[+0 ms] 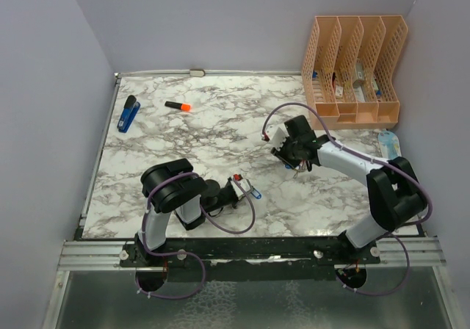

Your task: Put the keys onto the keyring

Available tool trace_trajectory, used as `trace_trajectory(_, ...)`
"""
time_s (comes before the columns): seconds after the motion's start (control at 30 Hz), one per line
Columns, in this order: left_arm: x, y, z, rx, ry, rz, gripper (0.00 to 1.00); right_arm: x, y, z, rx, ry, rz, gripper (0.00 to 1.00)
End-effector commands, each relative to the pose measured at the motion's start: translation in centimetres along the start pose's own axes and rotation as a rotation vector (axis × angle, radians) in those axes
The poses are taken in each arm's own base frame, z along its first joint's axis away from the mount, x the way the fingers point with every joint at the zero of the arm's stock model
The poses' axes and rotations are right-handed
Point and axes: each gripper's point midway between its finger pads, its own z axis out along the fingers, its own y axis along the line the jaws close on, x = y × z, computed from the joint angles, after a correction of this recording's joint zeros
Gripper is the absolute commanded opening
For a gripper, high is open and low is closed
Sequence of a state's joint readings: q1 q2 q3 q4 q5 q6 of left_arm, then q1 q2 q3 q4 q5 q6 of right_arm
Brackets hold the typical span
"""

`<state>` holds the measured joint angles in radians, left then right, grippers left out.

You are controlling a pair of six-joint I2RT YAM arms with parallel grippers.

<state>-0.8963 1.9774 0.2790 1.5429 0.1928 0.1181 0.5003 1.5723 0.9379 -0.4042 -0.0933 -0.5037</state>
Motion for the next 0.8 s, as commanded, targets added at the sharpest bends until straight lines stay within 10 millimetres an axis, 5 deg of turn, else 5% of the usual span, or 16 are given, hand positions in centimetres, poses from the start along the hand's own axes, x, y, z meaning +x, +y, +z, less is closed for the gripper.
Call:
trace_trajectory(0.0, -4.9, 1.5, 0.2, -0.062, -0.205, 0.026, 0.0, -0.1, 0.1, 0.6, -0.021, 0.003, -0.014, 0.27)
trace_trajectory(0.53, -4.7, 1.7, 0.3, -0.068, -0.201, 0.019, 0.0, 0.7, -0.3, 2.9, 0.001, 0.023, -0.036, 0.25)
trace_trajectory(0.77, -4.6, 1.8, 0.3, -0.073, -0.198, 0.015, 0.0, 0.3, -0.8, 3.8, 0.011, 0.025, -0.029, 0.12)
